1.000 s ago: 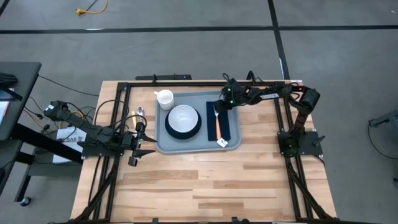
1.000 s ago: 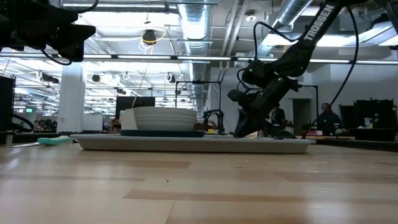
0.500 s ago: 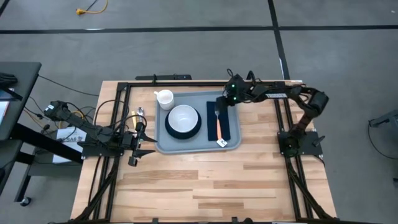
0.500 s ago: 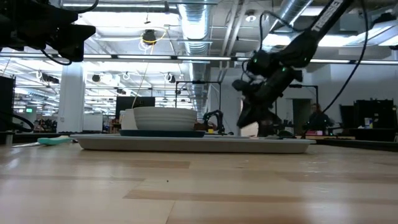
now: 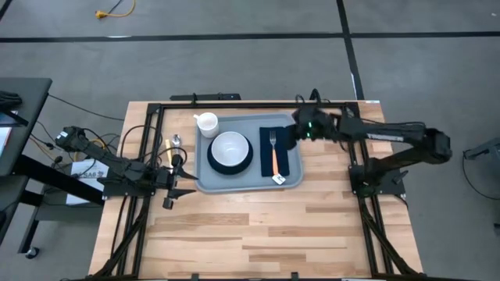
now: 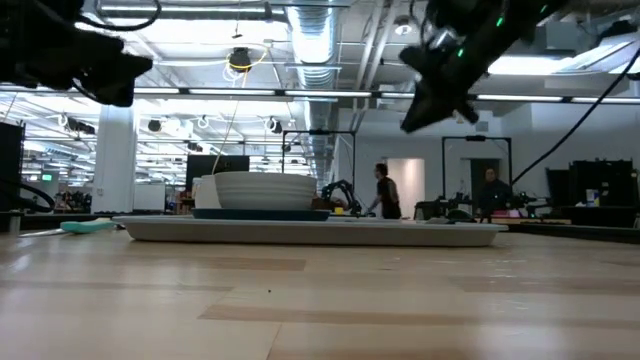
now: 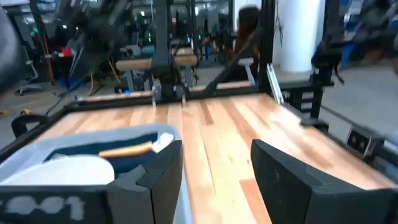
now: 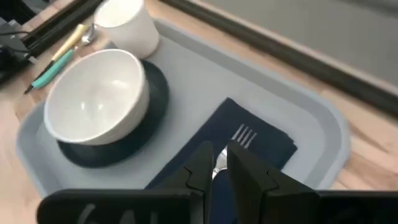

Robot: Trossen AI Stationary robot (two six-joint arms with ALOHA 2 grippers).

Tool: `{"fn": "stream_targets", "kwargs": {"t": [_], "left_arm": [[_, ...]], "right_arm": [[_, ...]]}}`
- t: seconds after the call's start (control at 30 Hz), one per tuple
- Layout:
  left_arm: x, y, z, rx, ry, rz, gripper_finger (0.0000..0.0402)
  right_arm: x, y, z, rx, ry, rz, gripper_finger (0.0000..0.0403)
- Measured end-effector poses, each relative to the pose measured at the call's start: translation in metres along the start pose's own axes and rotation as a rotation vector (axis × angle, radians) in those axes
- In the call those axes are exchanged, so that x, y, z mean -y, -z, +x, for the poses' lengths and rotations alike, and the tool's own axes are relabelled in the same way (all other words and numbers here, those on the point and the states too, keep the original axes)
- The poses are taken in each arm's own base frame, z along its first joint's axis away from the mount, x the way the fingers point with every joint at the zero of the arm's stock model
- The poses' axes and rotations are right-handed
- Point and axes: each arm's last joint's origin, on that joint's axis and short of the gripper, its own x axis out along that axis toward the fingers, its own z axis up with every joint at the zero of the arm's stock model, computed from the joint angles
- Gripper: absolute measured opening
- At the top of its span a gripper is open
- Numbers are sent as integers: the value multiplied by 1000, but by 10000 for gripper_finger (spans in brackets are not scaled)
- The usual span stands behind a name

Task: Set up tray
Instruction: Put the green spoon on the black napkin to the left of the orange fork

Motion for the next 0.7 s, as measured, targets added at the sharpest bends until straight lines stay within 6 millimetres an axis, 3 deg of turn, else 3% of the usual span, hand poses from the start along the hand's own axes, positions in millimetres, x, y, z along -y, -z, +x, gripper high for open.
{"fn": "stream_targets", "kwargs": {"t": [0.17,0.37,0.57,0.7], "left_arm": [[0,4,0,-40,2,25,180],[0,-1,0,8,-2,0,180],[-3,-10,-1,102,-77,-214,180],[-8,-11,0,88,-280,-384,180]], "right_arm": [[-39,32,-27,79,16,-62,40],[-64,90,-42,133,-48,-73,38],[-78,132,-49,351,-133,-36,38],[-83,138,-59,519,-131,-49,38]]}}
